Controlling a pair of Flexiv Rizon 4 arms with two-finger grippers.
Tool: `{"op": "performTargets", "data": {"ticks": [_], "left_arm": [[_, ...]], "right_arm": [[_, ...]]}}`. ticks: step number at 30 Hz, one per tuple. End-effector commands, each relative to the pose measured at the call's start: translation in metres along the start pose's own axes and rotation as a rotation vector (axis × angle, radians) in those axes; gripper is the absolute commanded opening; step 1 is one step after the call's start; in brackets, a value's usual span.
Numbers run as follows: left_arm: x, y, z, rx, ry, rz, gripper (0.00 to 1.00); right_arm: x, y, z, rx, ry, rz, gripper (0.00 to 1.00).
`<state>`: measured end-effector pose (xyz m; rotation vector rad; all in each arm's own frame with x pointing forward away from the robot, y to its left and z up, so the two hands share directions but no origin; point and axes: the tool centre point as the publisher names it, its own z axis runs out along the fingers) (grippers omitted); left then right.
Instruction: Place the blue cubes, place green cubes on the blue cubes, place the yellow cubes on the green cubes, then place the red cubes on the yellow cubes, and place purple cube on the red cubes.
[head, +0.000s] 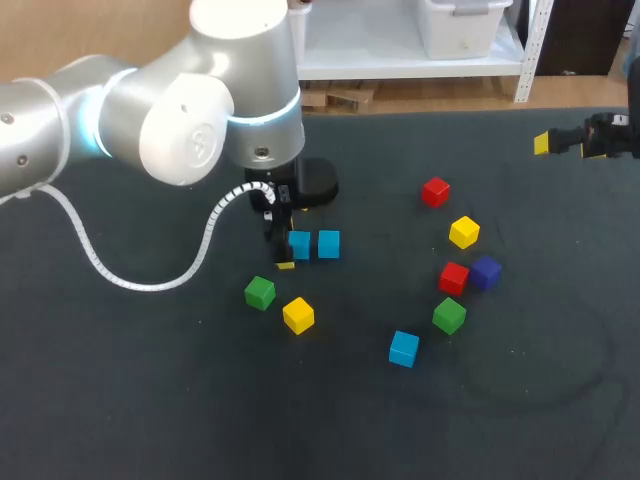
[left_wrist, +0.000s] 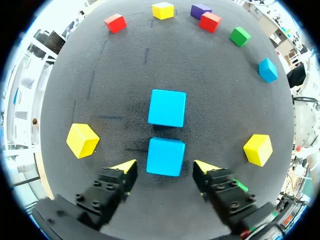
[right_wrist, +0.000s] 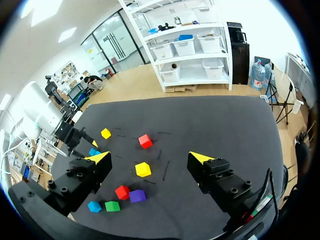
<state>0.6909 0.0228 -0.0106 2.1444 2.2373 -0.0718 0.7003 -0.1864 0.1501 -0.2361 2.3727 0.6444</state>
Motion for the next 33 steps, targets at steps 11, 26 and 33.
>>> {"op": "performTargets", "data": {"ticks": [11, 26, 33], "left_arm": [[0.036, -0.012, -0.044, -0.074, -0.05, 0.035, 1.0], [0.068, -0.021, -0.063, -0.1, -0.195, 0.291, 1.0], [0.093, -0.026, -0.065, -0.093, -0.239, 0.255, 1.0]], "right_arm": [[0.0, 0.001, 0.0, 0.005, -0.001, 0.001, 1.0], [0.0, 0.001, 0.0, 0.005, -0.001, 0.001, 1.0], [0.0, 0.001, 0.0, 0.005, -0.001, 0.001, 1.0]]}}
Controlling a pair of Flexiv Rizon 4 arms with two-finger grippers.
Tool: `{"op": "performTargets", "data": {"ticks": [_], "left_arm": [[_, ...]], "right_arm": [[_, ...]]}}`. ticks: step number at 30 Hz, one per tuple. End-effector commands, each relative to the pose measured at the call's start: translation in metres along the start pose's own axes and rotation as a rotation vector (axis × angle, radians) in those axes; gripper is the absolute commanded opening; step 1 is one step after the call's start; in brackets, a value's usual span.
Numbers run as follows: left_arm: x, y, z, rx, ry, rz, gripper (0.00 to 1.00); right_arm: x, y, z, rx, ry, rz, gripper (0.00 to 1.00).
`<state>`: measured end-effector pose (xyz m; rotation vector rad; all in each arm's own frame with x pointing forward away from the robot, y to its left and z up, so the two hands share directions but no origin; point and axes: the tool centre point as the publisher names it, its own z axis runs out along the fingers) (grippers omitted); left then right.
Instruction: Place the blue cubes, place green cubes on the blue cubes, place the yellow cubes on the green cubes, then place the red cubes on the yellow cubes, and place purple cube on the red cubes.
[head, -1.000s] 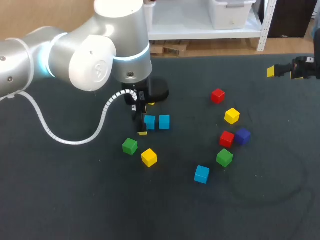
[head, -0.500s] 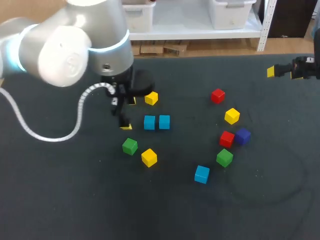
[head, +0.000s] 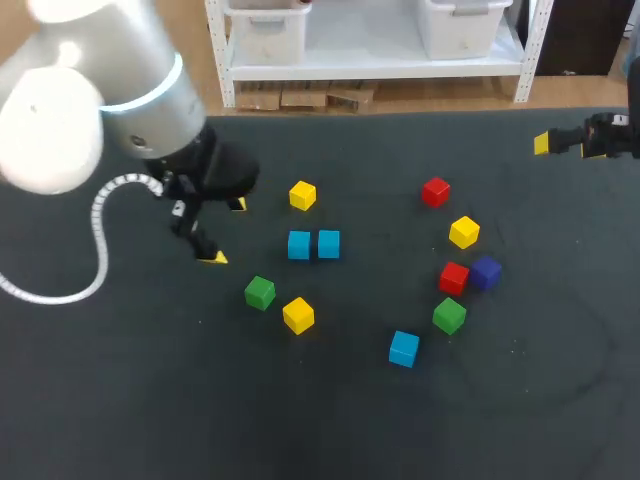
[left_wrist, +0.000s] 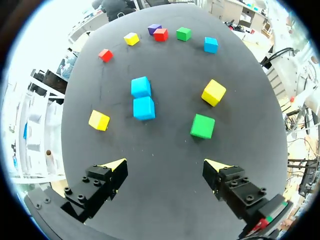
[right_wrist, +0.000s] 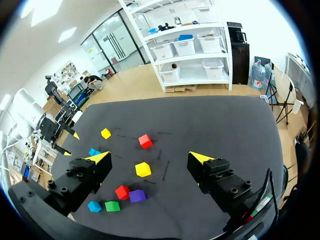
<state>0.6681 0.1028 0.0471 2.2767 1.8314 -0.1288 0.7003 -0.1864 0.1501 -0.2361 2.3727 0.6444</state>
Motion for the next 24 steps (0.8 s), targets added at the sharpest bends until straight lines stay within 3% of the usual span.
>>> {"op": "performTargets", "data": {"ticks": [1, 8, 21, 24], "left_arm": [[0.016, -0.012, -0.007, -0.024, -0.09, -0.014, 1.0], [0.027, -0.016, -0.015, -0.026, -0.111, -0.039, 1.0], [0.026, -0.018, -0.019, -0.015, -0.119, -0.049, 1.0], [0.026, -0.018, -0.019, -0.015, -0.119, -0.049, 1.0]], "right_arm": [[0.0, 0.001, 0.0, 0.005, -0.001, 0.001, 1.0], [0.0, 0.001, 0.0, 0.005, -0.001, 0.001, 1.0], [0.0, 0.001, 0.0, 0.005, -0.001, 0.001, 1.0], [-0.006, 0.022, -0.003, -0.101, 0.107, -0.339, 1.0]]}}
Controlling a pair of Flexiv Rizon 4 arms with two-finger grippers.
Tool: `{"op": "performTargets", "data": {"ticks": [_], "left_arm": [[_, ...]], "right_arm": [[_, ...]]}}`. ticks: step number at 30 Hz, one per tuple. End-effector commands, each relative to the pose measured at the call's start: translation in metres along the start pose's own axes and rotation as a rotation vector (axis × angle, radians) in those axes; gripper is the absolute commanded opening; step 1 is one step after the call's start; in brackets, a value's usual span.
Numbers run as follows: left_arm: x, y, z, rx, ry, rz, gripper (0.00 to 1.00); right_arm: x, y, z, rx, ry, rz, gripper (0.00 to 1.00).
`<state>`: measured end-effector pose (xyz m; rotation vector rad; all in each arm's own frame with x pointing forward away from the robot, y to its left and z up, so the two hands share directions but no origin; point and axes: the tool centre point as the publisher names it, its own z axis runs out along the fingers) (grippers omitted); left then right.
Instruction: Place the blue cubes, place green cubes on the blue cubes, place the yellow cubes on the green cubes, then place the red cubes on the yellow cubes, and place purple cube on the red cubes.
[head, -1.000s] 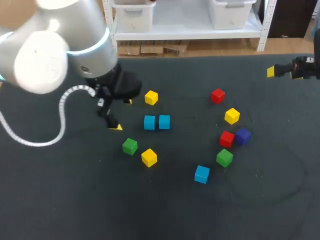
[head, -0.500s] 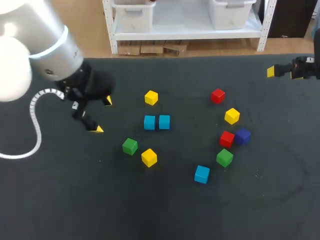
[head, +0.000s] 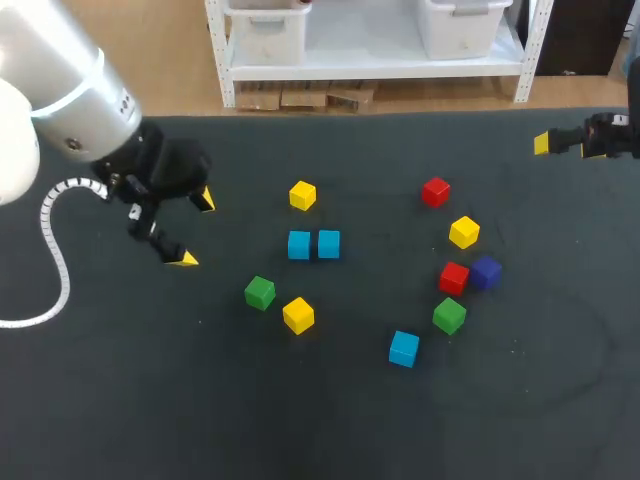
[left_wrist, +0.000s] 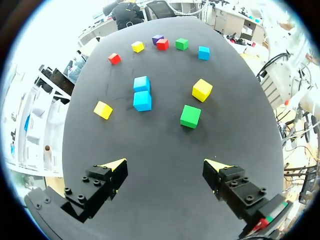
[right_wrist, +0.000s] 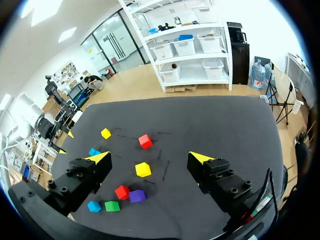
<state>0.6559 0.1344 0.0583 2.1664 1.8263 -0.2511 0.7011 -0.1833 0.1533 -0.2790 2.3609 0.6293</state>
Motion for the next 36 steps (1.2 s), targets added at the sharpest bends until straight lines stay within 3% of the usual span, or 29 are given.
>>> {"op": "performTargets", "data": {"ticks": [1, 5, 8, 13, 20, 36], "left_arm": [[0.001, -0.001, 0.0, -0.002, -0.003, 0.003, 1.0], [0.001, -0.001, 0.0, -0.002, -0.003, 0.003, 1.0], [0.001, -0.001, 0.0, -0.002, -0.003, 0.003, 1.0], [0.001, -0.001, 0.0, -0.002, -0.003, 0.003, 1.0], [0.001, -0.001, 0.0, -0.002, -0.003, 0.003, 1.0], [0.001, -0.001, 0.0, -0.002, -0.003, 0.003, 1.0]], "right_arm": [[-0.003, 0.028, -0.004, -0.141, 0.139, -0.438, 1.0], [0.01, 0.057, -0.01, -0.286, 0.273, -0.797, 1.0], [0.022, 0.072, -0.018, -0.409, 0.354, -0.985, 1.0], [0.035, 0.091, -0.028, -0.536, 0.404, -1.122, 1.0], [0.049, 0.1, -0.036, -0.68, 0.499, -1.219, 1.0], [0.049, 0.1, -0.036, -0.68, 0.499, -1.219, 1.0]]}}
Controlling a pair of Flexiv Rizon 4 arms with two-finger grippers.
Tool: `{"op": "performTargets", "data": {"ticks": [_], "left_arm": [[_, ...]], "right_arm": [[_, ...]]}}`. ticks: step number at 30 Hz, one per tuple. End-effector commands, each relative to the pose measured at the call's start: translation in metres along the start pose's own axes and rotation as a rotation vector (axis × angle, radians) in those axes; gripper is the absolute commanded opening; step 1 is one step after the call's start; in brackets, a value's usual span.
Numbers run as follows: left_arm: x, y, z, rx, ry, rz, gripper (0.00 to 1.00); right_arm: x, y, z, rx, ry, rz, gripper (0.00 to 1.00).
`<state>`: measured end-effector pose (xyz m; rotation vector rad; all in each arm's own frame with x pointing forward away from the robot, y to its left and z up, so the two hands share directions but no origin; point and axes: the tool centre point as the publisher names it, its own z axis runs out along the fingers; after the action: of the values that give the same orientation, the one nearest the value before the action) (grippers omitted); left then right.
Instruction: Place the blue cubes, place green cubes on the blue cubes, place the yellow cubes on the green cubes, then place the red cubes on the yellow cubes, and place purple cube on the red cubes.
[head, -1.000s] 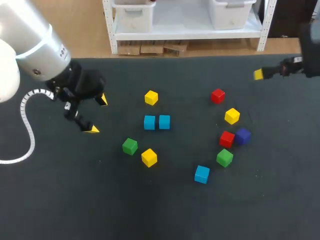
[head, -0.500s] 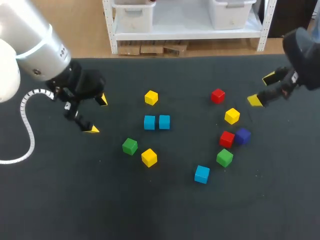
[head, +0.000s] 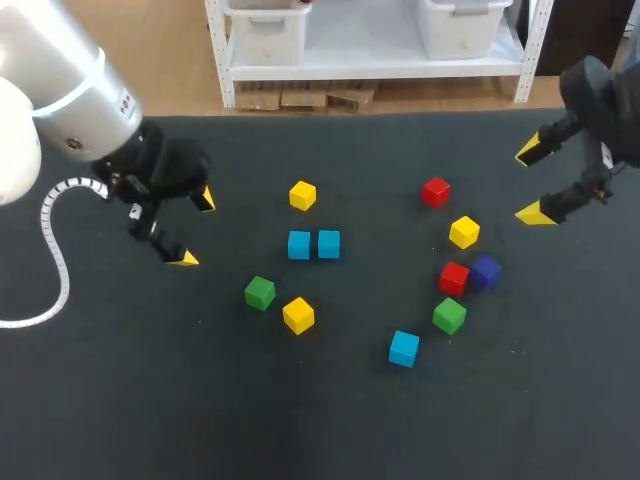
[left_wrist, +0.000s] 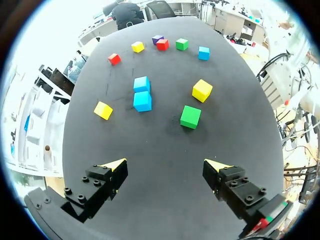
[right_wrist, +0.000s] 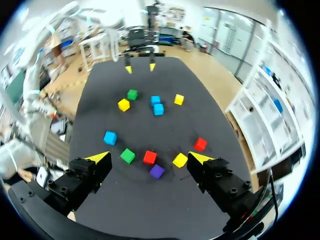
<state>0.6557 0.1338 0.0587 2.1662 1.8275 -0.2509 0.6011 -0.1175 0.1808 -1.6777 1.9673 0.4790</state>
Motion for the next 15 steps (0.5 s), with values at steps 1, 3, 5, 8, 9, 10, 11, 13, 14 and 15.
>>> {"op": "performTargets", "data": {"ticks": [1, 3, 5, 8, 9, 10, 11, 13, 14, 15], "left_arm": [[0.001, 0.0, 0.0, -0.002, -0.004, 0.003, 1.0], [0.001, 0.0, 0.0, -0.002, -0.004, 0.003, 1.0], [0.001, 0.0, 0.0, -0.002, -0.004, 0.003, 1.0], [0.001, 0.0, 0.0, -0.002, -0.004, 0.003, 1.0], [0.001, 0.0, 0.0, -0.002, -0.004, 0.003, 1.0], [0.001, 0.0, 0.0, -0.002, -0.004, 0.003, 1.0], [0.001, 0.0, 0.0, -0.002, -0.004, 0.003, 1.0], [0.001, 0.0, 0.0, -0.002, -0.004, 0.003, 1.0], [0.001, 0.0, 0.0, -0.002, -0.004, 0.003, 1.0], [0.001, 0.0, 0.0, -0.002, -0.004, 0.003, 1.0]], "right_arm": [[-0.002, -0.007, 0.001, -0.347, 0.058, -0.245, 1.0], [-0.002, -0.007, 0.001, -0.347, 0.058, -0.245, 1.0], [-0.002, -0.007, 0.001, -0.347, 0.058, -0.245, 1.0], [-0.012, -0.001, 0.01, -0.361, 0.088, -0.379, 1.0], [-0.017, 0.003, 0.015, -0.372, 0.102, -0.436, 1.0], [-0.023, 0.008, 0.022, -0.389, 0.106, -0.519, 1.0], [-0.027, 0.013, 0.026, -0.403, 0.124, -0.581, 1.0], [-0.033, 0.021, 0.037, -0.41, 0.158, -0.672, 1.0], [-0.036, 0.026, 0.04, -0.412, 0.155, -0.718, 1.0], [-0.038, 0.029, 0.042, -0.415, 0.154, -0.745, 1.0]]}}
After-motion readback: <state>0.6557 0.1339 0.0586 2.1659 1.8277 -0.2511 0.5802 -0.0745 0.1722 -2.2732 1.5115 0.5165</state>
